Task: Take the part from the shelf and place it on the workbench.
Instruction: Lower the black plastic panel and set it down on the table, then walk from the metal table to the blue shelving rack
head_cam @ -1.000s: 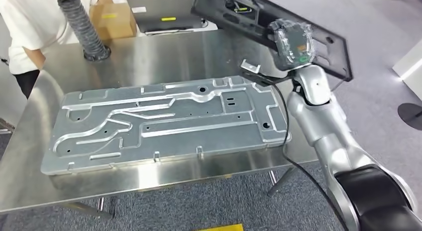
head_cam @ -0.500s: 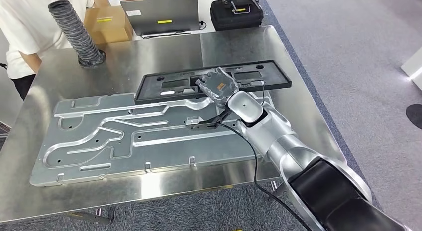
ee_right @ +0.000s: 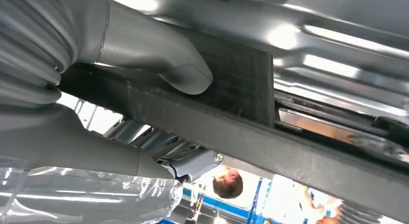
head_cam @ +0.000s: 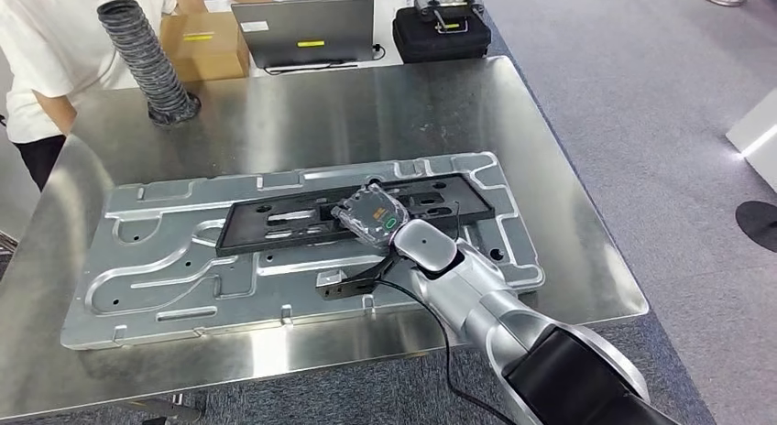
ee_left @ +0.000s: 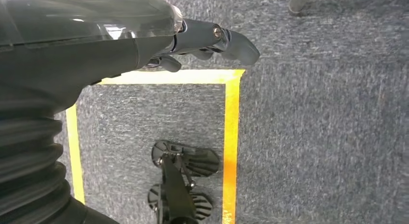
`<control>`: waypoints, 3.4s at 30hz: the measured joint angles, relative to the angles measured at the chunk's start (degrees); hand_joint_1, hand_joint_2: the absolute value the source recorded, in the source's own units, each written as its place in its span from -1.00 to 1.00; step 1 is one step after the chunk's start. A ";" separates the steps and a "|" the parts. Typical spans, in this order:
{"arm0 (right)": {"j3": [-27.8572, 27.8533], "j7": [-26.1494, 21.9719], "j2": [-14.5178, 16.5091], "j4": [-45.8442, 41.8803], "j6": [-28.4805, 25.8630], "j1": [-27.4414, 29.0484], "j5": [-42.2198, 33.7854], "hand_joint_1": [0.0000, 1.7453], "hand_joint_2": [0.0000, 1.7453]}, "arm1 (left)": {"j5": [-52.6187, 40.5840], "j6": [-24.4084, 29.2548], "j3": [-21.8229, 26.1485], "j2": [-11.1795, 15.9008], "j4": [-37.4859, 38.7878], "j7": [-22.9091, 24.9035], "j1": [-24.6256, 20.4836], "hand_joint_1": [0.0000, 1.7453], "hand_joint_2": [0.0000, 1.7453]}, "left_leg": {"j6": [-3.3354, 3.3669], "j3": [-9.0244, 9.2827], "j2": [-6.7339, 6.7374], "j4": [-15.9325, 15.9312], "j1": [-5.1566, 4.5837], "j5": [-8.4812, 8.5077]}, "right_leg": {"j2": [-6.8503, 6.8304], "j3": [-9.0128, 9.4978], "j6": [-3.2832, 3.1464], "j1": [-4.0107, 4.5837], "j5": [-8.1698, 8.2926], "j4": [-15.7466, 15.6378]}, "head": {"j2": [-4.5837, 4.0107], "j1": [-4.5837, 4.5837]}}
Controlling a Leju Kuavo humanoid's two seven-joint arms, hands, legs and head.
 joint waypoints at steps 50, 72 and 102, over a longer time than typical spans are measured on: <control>-69.50 -17.66 -36.38 -66.12 -17.67 43.16 -31.83 -1.00 -1.00 | 4.04 -2.27 6.73 -2.20 0.02 -4.64 4.07 -1.00 -1.00 | -0.13 -2.22 -0.12 13.75 -1.13 -11.45 | -2.40 1.38 -1.55 0.32 3.48 -4.52 | 0.00 0.01; -93.21 -20.99 -21.05 -52.95 -17.76 55.87 -11.17 -1.00 -1.00 | -0.60 -4.12 8.66 -2.54 0.02 -4.04 3.34 -1.00 -1.00 | 1.43 0.91 0.70 -0.83 -1.72 0.61 | -0.81 9.27 0.45 -0.24 -3.33 -3.22 | 0.00 0.01; -112.04 6.74 -14.04 4.31 -3.12 48.52 -5.00 -1.00 -1.00 | -5.79 -3.02 8.37 -4.03 0.13 -1.96 3.15 -1.00 -1.00 | 0.51 2.12 1.14 -1.30 -1.21 0.08 | -0.47 8.67 1.39 -0.96 -2.86 -1.16 | 0.00 0.02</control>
